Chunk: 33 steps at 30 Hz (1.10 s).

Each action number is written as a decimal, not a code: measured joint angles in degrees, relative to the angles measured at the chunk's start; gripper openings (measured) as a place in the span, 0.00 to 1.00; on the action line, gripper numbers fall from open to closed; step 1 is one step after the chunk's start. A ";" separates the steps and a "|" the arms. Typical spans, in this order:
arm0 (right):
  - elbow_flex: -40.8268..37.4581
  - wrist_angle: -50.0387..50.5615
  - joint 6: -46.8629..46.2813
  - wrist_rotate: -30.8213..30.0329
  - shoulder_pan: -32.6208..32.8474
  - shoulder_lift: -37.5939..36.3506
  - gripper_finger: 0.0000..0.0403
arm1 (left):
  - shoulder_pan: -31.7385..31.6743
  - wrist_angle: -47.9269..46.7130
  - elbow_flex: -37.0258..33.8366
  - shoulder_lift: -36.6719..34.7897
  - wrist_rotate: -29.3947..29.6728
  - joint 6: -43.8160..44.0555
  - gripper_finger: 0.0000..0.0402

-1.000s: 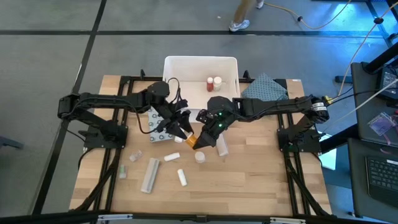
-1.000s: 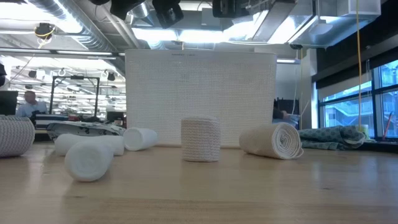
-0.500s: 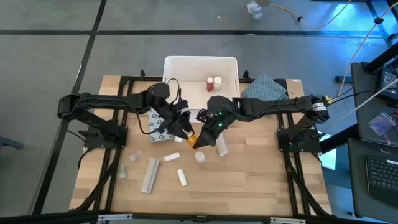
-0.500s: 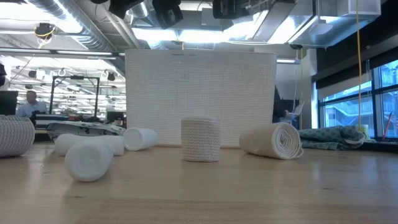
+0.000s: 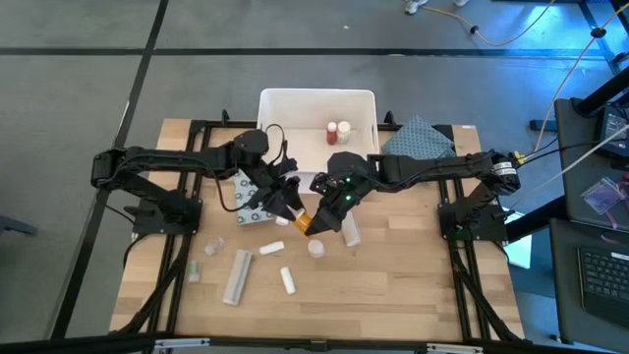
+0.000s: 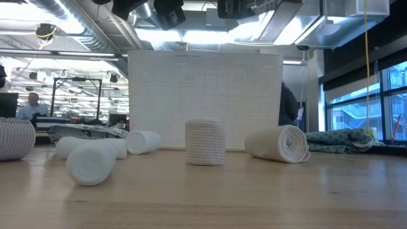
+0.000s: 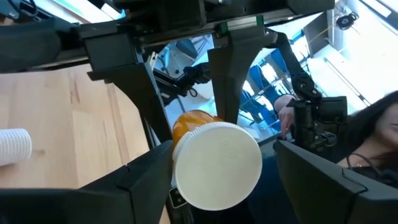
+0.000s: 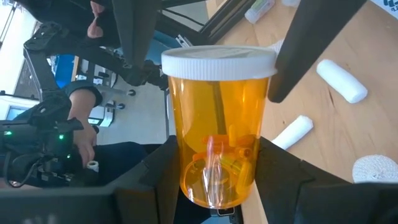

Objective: Pick & place medical supplies in basket/bin

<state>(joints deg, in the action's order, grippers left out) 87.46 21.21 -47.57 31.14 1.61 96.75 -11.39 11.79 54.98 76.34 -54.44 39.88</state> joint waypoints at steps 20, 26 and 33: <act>0.02 0.55 0.02 -0.04 -0.70 0.00 0.41 | 0.04 -1.37 -0.07 0.02 0.38 2.78 0.80; 0.02 0.57 0.03 0.00 -0.70 0.00 0.41 | 0.04 -1.33 -0.07 0.02 0.35 3.29 0.80; 0.02 0.51 0.07 0.01 -0.70 -0.04 0.41 | 0.04 -1.26 -0.07 0.07 -0.50 3.02 0.80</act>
<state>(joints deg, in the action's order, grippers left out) 87.48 21.71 -47.51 31.15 0.91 96.71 -11.35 10.52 54.92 76.40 -54.94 42.89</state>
